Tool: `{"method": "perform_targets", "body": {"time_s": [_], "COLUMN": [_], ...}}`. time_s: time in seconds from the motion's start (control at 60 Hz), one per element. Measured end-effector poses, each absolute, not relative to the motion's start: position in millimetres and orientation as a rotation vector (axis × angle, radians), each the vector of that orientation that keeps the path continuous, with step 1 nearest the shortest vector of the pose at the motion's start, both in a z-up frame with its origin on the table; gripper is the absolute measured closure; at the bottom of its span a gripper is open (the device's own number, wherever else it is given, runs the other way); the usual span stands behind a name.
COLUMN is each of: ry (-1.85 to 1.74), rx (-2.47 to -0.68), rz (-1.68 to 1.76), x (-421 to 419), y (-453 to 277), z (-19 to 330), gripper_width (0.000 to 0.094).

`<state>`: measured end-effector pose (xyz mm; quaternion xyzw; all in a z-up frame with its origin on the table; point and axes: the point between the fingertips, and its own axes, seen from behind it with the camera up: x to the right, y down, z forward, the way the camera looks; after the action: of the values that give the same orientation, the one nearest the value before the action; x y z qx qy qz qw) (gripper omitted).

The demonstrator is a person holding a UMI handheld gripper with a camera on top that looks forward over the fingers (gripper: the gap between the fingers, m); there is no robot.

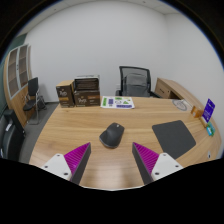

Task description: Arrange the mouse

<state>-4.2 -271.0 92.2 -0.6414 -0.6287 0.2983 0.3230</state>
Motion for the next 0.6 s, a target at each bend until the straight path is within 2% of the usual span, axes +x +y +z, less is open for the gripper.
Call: {"method": "perform_targets", "body": {"time_s": [0.367,0.6], "ry": [-1.645,-1.692], "rx": [-1.743,-1.708], "rz": [0.732,0.731], "x": [-66.9,-108.8], "y": [-268.2,-268.0], "z": [26.3,4.8], "gripper_width": [0.0076,0.0073]}}
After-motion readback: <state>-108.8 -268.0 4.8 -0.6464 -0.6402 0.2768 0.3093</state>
